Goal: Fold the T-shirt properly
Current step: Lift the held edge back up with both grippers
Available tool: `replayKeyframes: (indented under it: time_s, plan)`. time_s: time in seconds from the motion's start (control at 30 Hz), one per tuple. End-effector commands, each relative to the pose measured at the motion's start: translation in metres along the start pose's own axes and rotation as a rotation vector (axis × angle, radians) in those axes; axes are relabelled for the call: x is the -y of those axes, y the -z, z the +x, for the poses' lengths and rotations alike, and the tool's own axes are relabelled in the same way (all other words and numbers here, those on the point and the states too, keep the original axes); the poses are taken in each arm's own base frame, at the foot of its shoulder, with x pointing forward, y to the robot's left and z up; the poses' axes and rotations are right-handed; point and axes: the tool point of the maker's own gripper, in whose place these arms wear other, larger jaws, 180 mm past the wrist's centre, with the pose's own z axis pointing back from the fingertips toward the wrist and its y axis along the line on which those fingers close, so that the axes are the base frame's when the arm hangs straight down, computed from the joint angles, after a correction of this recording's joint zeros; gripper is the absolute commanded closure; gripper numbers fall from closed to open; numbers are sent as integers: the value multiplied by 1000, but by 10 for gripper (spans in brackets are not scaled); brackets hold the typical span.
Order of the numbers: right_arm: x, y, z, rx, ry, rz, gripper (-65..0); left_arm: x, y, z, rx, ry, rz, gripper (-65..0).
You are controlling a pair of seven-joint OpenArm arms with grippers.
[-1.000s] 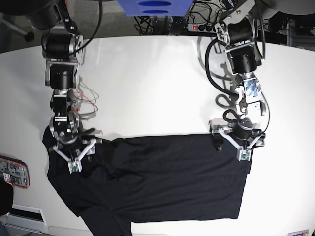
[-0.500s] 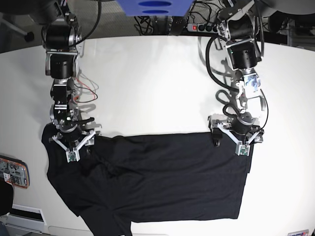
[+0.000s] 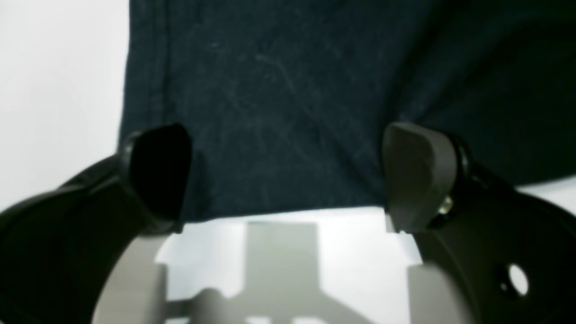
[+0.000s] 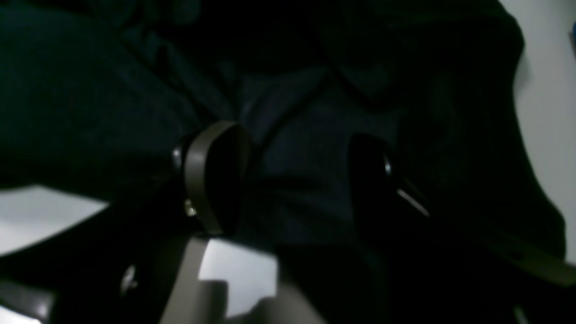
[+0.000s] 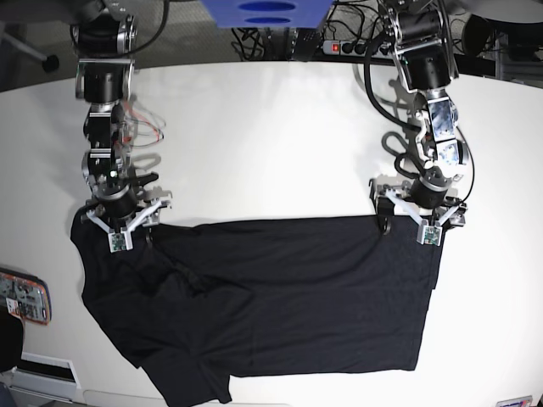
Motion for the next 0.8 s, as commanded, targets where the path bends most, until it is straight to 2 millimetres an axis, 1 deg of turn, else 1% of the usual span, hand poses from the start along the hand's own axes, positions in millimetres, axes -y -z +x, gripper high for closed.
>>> replayKeyframes:
  time_s: [0.0,0.03,0.07,0.13,0.33,0.4,0.5,0.53,0.57,0.63,0.67,0.7,0.77]
  plan:
    - [5,-9,-45,-187,-63,-9,-373,-10,-5,-4,-31,36,28,-650]
    - [4,-10,-44,-184,-66,-8,-373,-9,-7,-5,-30,41,28,-650]
    - [4,-12,-42,-178,-70,-9,-373,-9,-8,-2,-21,46,29,-650]
    - [2,-17,-45,-178,-76,-6,-373,-8,-16,-13,-40,51,30,-650]
    - [-1,-22,-54,-192,-79,-1,-373,-5,-22,-28,-65,51,24,-650]
    - [0,-22,-53,-190,-79,-3,-373,-5,-23,-30,-70,50,24,-650]
    - [-2,-27,-62,-204,-78,2,-373,-6,-23,-30,-70,49,26,-650]
    - [-2,-27,-59,-196,-80,1,-373,-6,-23,-30,-68,49,27,-650]
    - [-2,-26,-53,-185,-85,-1,-373,-7,-22,-23,-52,53,29,-650]
    - [1,-26,-33,-139,-95,-10,-373,-10,-24,-8,-18,67,39,-650]
    - [7,-27,-23,-119,-94,-28,-373,-10,-25,6,14,80,44,-650]
    - [16,-30,-14,-115,-92,-53,-373,-12,-26,26,59,96,53,-650]
    - [28,-36,-4,-133,-91,-89,-373,-11,-29,58,133,111,67,-650]
